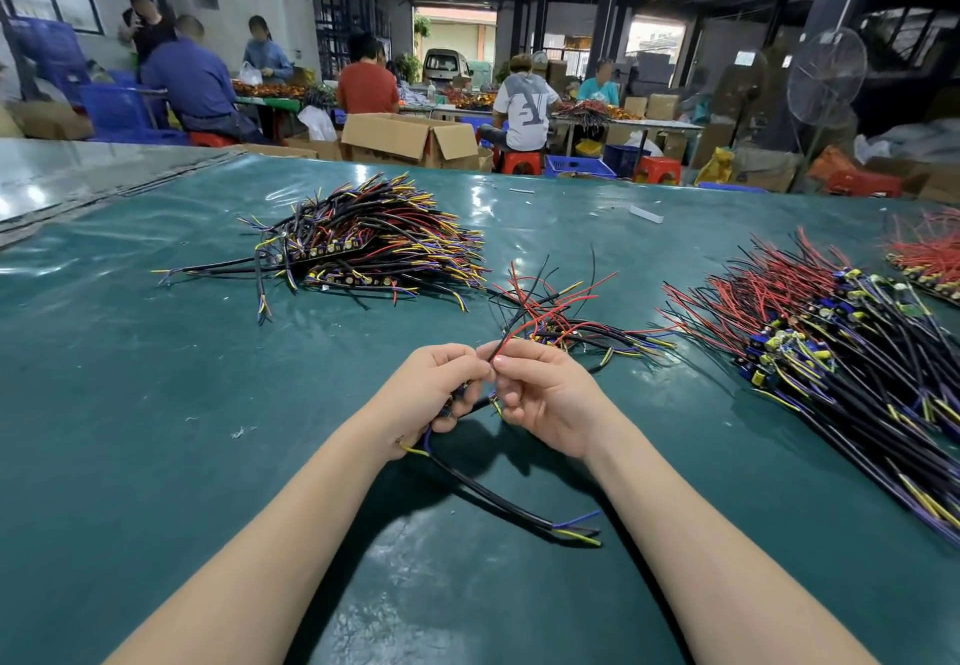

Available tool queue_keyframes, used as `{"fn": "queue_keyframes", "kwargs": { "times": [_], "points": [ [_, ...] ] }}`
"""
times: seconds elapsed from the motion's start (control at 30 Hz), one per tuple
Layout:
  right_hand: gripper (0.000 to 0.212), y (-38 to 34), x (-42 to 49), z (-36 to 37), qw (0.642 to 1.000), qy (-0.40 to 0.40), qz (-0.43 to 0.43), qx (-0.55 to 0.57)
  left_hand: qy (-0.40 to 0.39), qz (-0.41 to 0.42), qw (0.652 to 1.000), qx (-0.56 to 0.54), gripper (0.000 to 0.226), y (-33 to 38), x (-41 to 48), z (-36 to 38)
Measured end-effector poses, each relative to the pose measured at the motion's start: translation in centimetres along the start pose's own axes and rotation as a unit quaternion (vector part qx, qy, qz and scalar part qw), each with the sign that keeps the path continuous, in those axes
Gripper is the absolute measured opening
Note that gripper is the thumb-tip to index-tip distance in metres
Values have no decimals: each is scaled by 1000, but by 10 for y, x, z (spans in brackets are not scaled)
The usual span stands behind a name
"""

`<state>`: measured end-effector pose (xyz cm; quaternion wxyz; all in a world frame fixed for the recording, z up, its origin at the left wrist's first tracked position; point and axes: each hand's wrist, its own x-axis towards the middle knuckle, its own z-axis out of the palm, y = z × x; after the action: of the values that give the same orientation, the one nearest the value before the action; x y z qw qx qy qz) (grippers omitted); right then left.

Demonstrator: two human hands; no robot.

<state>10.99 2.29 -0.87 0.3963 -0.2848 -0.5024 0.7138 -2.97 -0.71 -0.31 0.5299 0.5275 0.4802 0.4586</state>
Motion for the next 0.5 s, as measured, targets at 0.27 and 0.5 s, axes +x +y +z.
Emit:
{"fn": "queue_keyframes", "kwargs": {
  "times": [0.27, 0.5],
  "points": [
    [36, -4, -3, 3, 999, 3, 15, 43, -24, 7, 1000, 12, 24, 0, -1, 1],
    [34, -6, -1, 4, 997, 65, 12, 50, -20, 17, 999, 43, 30, 1, -1, 1]
  ]
}}
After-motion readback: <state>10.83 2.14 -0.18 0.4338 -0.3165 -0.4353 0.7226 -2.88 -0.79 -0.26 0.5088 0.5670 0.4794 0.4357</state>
